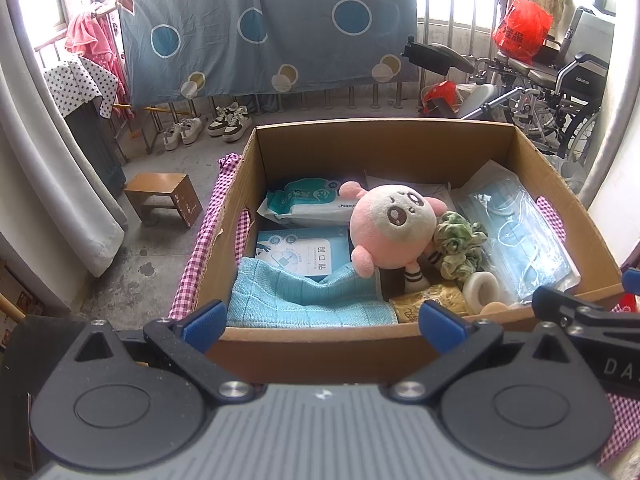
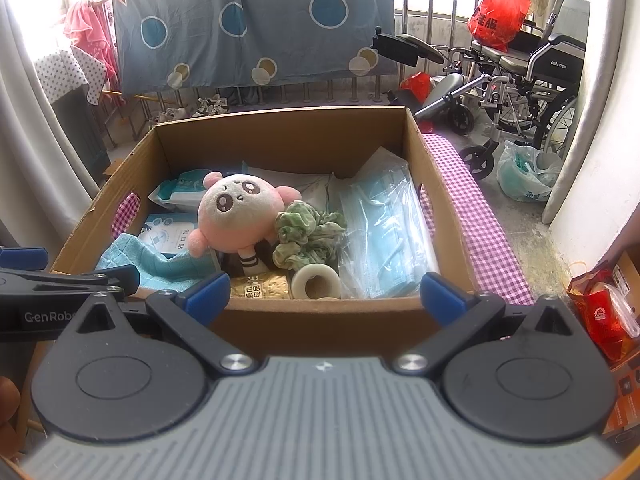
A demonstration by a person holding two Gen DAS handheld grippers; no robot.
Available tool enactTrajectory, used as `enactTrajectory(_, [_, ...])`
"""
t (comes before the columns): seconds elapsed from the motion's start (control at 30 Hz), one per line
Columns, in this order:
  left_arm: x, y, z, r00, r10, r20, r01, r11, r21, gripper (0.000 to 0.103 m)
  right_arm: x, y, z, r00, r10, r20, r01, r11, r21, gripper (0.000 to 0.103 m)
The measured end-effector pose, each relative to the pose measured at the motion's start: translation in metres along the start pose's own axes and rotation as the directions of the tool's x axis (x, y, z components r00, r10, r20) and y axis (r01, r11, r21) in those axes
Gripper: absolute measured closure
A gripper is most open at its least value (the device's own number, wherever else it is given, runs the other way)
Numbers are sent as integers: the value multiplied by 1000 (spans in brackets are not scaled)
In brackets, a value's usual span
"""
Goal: Organize soft objects
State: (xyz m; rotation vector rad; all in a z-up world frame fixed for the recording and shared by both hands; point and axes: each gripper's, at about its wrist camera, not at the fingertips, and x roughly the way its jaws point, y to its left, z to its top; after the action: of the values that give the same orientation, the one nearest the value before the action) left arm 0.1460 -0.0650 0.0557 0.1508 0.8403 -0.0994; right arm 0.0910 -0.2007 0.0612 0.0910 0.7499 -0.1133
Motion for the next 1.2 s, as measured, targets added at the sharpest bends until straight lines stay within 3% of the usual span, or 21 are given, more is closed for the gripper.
enactTrajectory(1.2, [-1,3,1,1000,4,-2,-4,1000,-7,1,-2,1,4,1000,1,-2,-1,1000,-5,1])
